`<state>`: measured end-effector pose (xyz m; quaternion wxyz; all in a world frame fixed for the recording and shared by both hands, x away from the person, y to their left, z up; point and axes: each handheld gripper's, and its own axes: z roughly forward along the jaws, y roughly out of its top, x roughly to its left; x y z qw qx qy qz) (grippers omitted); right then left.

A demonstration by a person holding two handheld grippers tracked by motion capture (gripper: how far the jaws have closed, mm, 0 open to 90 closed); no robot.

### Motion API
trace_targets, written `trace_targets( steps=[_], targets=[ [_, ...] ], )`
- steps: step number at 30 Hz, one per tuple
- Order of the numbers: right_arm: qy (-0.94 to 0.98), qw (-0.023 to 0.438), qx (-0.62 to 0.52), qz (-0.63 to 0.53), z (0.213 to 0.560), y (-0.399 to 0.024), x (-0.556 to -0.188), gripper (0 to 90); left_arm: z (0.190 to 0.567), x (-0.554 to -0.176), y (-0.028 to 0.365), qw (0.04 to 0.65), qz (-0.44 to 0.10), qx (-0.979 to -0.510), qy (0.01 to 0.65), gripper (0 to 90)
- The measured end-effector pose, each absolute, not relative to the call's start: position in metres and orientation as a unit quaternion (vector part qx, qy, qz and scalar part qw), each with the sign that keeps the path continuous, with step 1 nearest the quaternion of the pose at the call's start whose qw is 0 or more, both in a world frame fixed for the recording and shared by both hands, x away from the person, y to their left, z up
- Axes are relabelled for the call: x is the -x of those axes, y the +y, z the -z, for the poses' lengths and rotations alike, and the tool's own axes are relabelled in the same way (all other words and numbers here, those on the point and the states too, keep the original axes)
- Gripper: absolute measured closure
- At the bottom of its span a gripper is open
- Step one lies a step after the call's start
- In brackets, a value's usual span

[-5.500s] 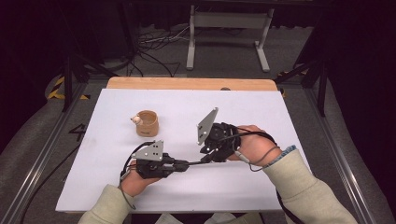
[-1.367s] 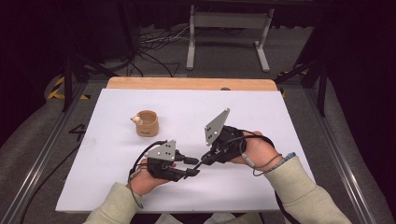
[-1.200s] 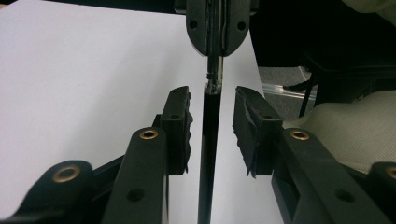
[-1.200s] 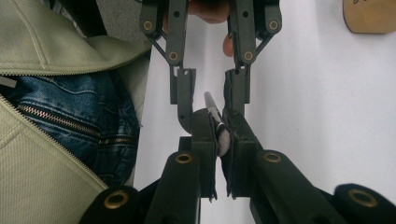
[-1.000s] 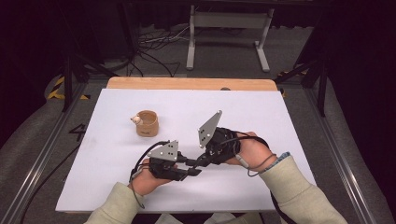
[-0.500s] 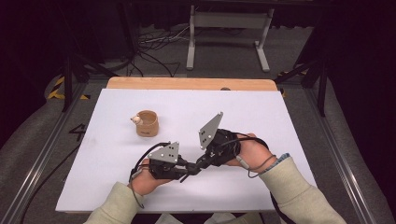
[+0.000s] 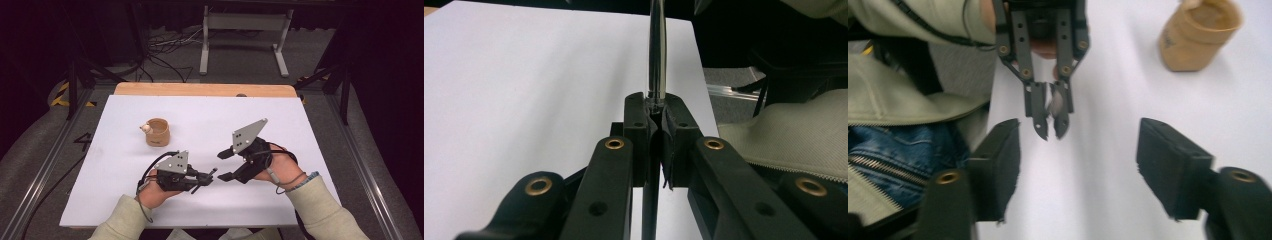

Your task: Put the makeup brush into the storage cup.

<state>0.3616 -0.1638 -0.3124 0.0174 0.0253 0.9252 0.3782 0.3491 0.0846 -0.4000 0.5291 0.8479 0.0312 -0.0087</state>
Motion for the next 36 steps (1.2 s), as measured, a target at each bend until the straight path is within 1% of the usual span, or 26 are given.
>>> trace_targets(
  steps=[2,5,9,11,16,24,28,36],
  targets=[
    [0.916,0.031,-0.042,-0.398,0.314,-0.175,-0.361,25.8,0.399,-0.349,0.086,0.531,0.006,-0.847,0.035,83.3],
    [0.895,0.057,-0.069,-0.436,0.318,-0.193,-0.359,17.0,0.398,-0.35,0.088,0.535,0.004,-0.844,0.04,83.3],
    [0.878,0.081,-0.102,-0.46,0.325,-0.21,-0.358,5.8,0.397,-0.351,0.09,0.543,-0.001,-0.839,0.045,83.3],
    [0.871,0.09,-0.12,-0.468,0.33,-0.218,-0.357,3.3,0.396,-0.352,0.092,0.547,-0.005,-0.835,0.049,83.3],
    [0.853,0.104,-0.155,-0.488,0.339,-0.235,-0.355,0.0,0.392,-0.354,0.098,0.554,-0.017,-0.829,0.069,83.3],
    [0.802,0.141,-0.217,-0.539,0.364,-0.265,-0.346,0.9,0.385,-0.356,0.106,0.564,-0.039,-0.819,0.097,83.3],
    [0.786,0.162,-0.236,-0.547,0.373,-0.277,-0.341,1.5,0.381,-0.357,0.11,0.564,-0.055,-0.816,0.113,83.3],
    [0.765,0.189,-0.271,-0.553,0.389,-0.296,-0.335,1.6,0.372,-0.364,0.118,0.575,-0.082,-0.802,0.139,83.3]
  ],
)
